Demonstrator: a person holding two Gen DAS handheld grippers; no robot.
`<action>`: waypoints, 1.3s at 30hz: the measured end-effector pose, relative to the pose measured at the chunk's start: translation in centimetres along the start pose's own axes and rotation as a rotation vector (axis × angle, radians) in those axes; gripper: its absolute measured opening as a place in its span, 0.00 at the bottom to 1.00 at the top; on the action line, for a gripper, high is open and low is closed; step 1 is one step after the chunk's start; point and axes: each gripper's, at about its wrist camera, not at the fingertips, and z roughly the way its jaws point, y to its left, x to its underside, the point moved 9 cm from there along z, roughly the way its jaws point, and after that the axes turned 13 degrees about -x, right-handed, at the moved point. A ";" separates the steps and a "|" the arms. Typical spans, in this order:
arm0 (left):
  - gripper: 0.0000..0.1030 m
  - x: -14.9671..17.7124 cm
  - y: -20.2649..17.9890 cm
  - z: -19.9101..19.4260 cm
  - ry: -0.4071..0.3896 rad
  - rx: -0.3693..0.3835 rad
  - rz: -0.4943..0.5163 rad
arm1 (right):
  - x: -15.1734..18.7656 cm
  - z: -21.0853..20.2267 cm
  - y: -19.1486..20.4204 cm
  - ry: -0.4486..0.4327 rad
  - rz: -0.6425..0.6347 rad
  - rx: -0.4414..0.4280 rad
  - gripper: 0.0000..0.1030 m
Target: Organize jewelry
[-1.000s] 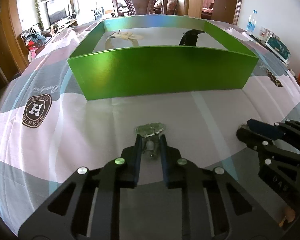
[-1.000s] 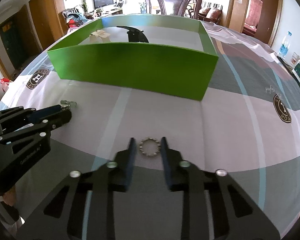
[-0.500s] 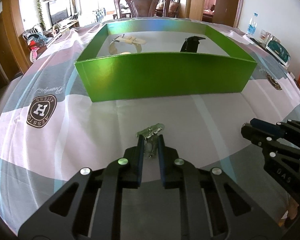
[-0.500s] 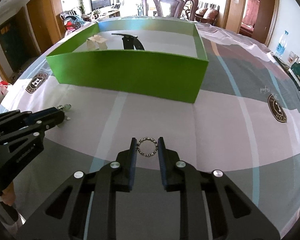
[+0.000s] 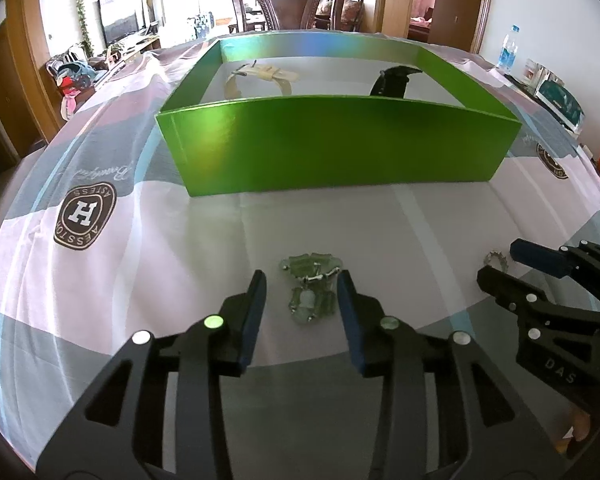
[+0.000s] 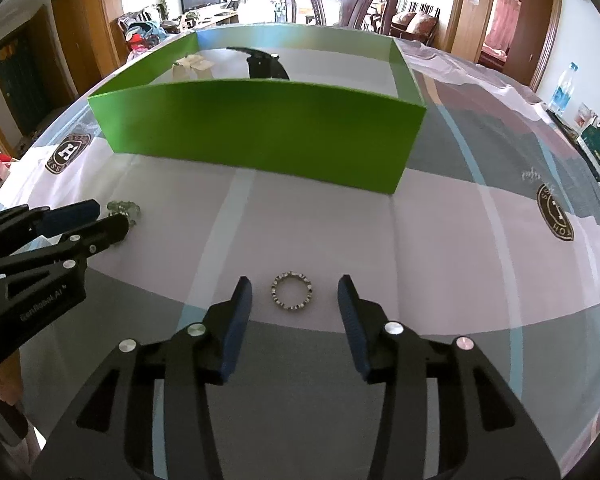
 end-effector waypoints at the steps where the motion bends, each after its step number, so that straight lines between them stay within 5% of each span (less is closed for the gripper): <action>1: 0.35 0.1 -0.1 0.2 0.006 0.000 0.004 | 0.0 0.0 0.0 -0.002 -0.002 -0.001 0.43; 2: 0.34 0.1 -0.2 0.3 0.004 -0.003 0.007 | 0.0 0.0 0.1 -0.003 -0.005 -0.002 0.36; 4: 0.17 0.1 -0.4 0.3 -0.002 0.002 0.010 | 0.1 0.0 0.5 -0.005 -0.013 -0.036 0.20; 22: 0.13 -2.2 0.0 -3.2 -0.084 0.013 -0.001 | -1.5 -2.2 0.9 -0.059 -0.042 -0.015 0.20; 35: 0.13 -12.2 2.7 -9.0 -0.291 -0.022 -0.040 | -12.1 -9.5 0.0 -0.315 -0.062 0.027 0.20; 39: 0.13 -16.2 2.6 -7.6 -0.275 0.011 -0.057 | -16.2 -9.4 -0.8 -0.353 -0.043 0.012 0.20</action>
